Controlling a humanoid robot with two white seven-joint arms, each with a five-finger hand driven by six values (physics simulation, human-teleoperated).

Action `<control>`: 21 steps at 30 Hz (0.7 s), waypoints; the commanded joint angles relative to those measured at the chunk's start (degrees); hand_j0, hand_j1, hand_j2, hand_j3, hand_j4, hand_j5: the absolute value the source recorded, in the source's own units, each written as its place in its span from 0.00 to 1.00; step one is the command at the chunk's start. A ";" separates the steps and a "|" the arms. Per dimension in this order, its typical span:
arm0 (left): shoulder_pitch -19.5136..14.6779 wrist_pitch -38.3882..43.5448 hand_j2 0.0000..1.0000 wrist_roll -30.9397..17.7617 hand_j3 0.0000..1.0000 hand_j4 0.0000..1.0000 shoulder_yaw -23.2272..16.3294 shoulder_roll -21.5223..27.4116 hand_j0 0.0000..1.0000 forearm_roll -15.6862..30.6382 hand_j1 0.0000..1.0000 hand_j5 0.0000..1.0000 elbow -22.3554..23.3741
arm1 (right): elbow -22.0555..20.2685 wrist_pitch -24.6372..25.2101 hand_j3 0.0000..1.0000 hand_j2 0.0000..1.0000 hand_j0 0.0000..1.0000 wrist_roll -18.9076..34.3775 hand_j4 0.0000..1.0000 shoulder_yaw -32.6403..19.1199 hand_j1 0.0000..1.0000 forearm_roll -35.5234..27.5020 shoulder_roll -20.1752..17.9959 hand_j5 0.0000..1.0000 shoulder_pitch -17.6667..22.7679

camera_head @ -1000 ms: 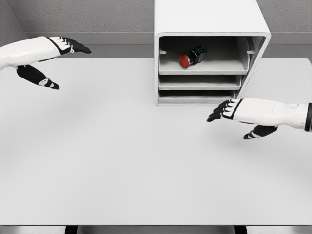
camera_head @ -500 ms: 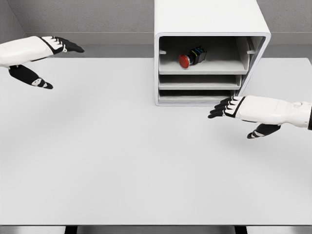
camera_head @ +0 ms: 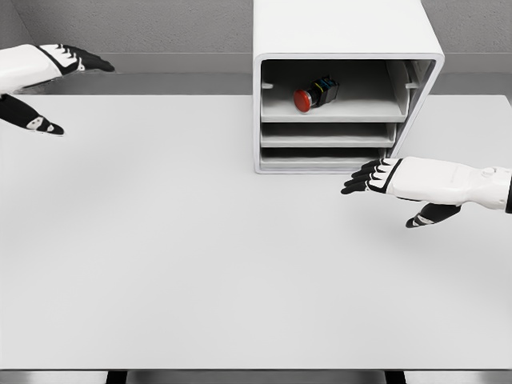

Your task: Slide open multi-storey tabletop storage cabinets and put open load switch and slide close multi-storey tabletop storage cabinets

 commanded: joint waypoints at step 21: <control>1.14 0.17 1.00 0.03 1.00 1.00 0.58 -8.12 1.00 0.36 1.00 1.00 0.48 | -0.07 0.16 1.00 1.00 1.00 -0.02 1.00 0.15 1.00 -0.46 -0.07 1.00 0.09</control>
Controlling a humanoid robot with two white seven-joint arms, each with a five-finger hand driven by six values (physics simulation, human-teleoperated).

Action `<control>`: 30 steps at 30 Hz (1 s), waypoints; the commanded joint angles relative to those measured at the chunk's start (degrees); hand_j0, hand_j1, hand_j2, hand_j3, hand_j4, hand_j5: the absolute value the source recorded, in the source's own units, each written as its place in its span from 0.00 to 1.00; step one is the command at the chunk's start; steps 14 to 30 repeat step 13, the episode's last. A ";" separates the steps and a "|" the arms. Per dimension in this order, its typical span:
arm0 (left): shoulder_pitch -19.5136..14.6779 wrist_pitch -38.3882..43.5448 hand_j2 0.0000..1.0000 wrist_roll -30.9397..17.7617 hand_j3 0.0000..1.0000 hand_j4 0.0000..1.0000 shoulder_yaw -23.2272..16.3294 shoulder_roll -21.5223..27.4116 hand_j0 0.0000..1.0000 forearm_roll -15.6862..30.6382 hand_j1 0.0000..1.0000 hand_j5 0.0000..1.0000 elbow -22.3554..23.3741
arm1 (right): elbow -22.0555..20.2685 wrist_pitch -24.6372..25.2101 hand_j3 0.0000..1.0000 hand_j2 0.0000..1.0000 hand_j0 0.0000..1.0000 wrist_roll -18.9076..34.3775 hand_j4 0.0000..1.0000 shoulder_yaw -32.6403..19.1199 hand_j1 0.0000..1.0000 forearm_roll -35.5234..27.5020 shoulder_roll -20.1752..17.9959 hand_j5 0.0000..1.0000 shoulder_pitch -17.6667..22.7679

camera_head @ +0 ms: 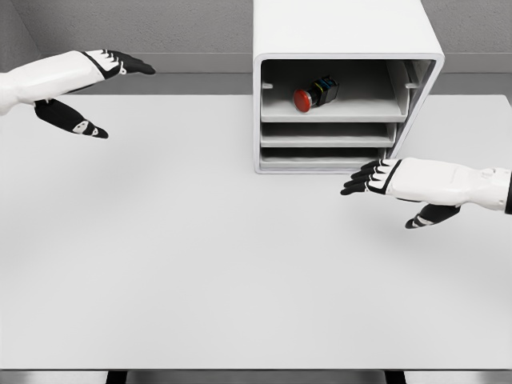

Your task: Slide open multi-storey tabletop storage cabinets and put open load switch and slide close multi-storey tabletop storage cabinets

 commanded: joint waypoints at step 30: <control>0.88 0.17 1.00 0.03 1.00 1.00 1.60 3.50 1.00 -3.64 1.00 1.00 0.17 | 0.07 0.16 1.00 1.00 1.00 -0.02 1.00 0.04 1.00 -0.31 -0.07 1.00 0.00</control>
